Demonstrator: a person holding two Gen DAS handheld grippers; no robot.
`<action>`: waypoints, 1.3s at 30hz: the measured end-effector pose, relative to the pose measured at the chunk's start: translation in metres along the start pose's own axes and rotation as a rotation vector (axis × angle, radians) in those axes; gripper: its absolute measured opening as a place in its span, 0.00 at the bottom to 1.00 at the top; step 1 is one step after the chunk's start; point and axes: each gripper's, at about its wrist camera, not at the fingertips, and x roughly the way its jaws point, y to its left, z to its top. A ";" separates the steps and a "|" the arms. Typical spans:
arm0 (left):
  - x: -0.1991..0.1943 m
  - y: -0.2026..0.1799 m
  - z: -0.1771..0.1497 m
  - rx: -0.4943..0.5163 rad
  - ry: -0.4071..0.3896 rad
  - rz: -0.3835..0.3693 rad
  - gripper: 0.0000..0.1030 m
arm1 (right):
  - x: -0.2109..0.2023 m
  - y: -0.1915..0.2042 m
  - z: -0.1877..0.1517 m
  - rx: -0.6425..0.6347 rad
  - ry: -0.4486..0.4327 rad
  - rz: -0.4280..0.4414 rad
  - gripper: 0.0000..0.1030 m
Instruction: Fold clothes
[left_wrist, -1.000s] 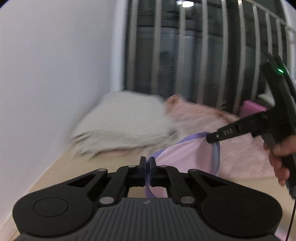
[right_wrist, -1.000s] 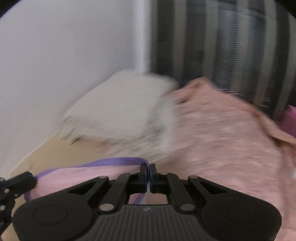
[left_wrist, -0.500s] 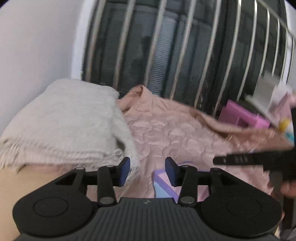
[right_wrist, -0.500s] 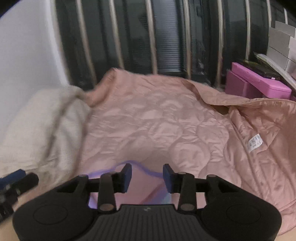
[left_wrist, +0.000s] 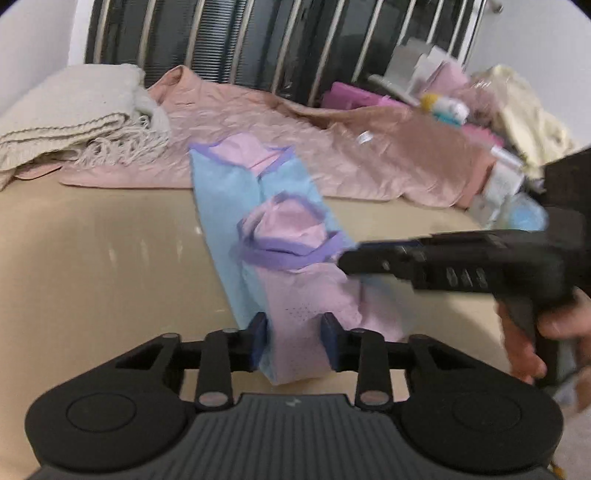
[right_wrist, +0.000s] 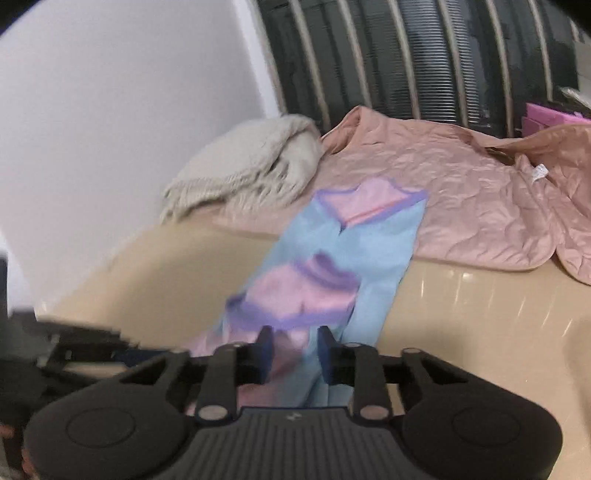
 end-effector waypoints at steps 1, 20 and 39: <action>0.000 0.001 -0.002 -0.009 -0.002 0.010 0.25 | 0.001 0.003 -0.006 -0.004 0.013 -0.018 0.19; -0.094 -0.070 -0.118 0.854 -0.165 0.199 0.79 | -0.131 0.074 -0.117 -0.757 -0.103 -0.065 0.73; -0.086 -0.078 -0.124 1.186 -0.060 -0.072 0.10 | -0.112 0.101 -0.143 -1.082 0.043 -0.041 0.07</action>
